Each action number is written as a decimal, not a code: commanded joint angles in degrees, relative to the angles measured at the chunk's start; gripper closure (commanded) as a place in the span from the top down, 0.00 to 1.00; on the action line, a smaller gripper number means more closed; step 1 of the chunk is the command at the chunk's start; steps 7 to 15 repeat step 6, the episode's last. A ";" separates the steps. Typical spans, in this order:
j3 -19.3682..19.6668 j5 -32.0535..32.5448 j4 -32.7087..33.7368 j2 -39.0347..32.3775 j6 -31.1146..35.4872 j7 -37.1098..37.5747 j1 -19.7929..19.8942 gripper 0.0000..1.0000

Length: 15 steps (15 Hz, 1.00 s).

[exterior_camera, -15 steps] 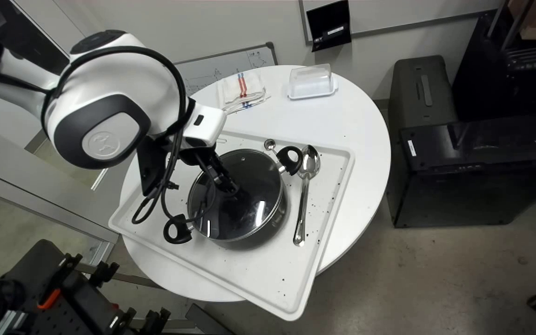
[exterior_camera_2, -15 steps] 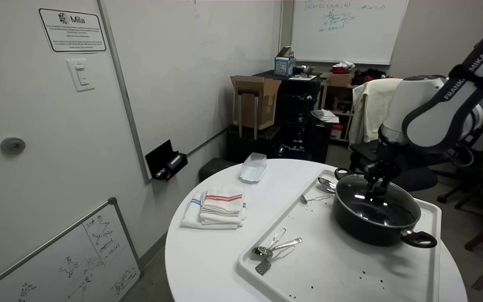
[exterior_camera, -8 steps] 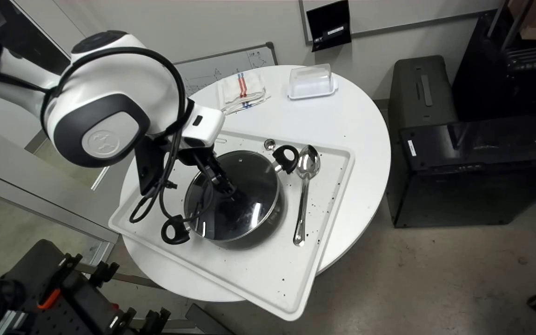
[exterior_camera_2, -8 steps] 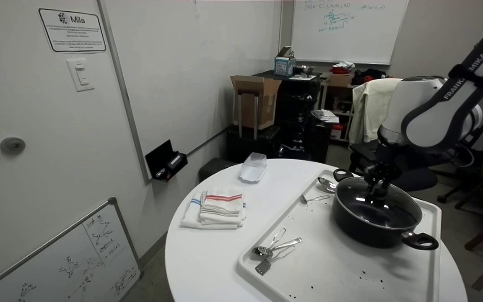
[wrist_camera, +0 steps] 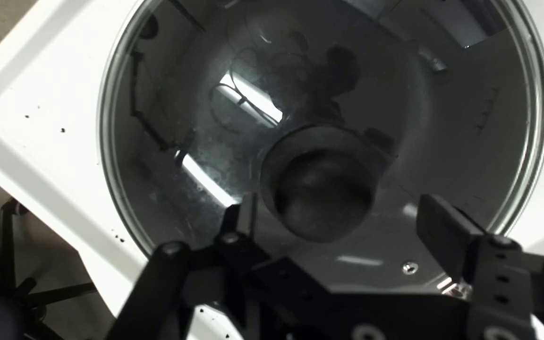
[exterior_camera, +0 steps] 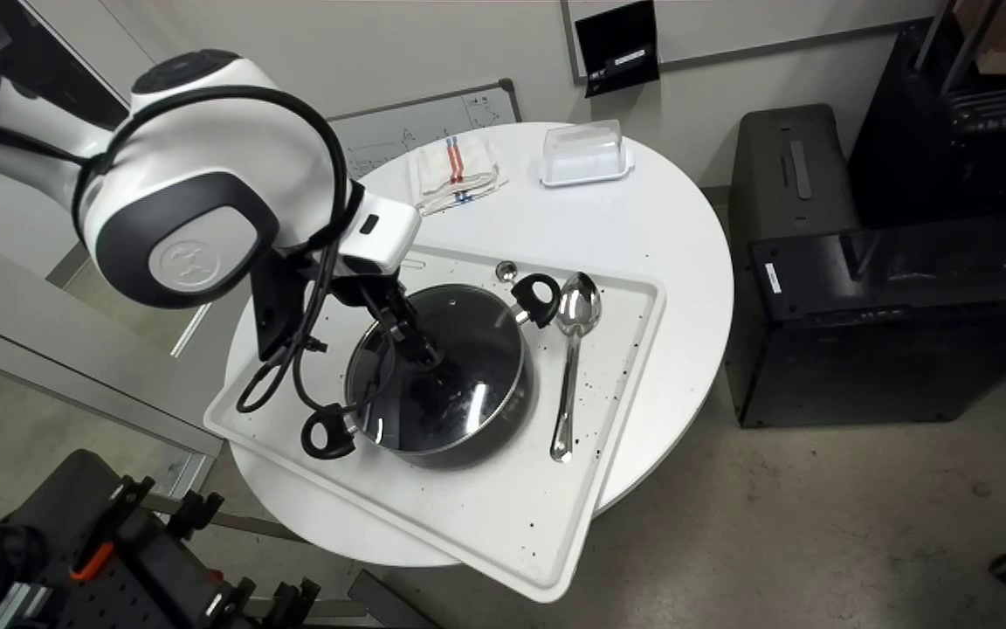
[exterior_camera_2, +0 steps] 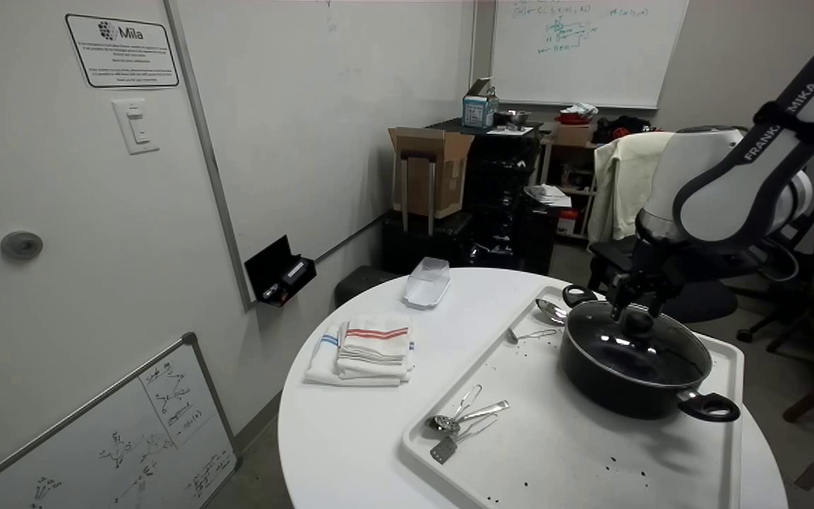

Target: Pick up the lid from the table and put it on the pot

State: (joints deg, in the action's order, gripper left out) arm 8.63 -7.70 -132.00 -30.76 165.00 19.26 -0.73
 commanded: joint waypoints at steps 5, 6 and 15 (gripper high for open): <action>-1.84 -0.73 -4.99 8.43 -0.31 -1.31 0.12 1.00; -1.98 -0.73 -5.97 9.93 -0.48 -1.29 0.05 1.00; -1.98 -0.73 -5.97 9.93 -0.48 -1.29 0.05 1.00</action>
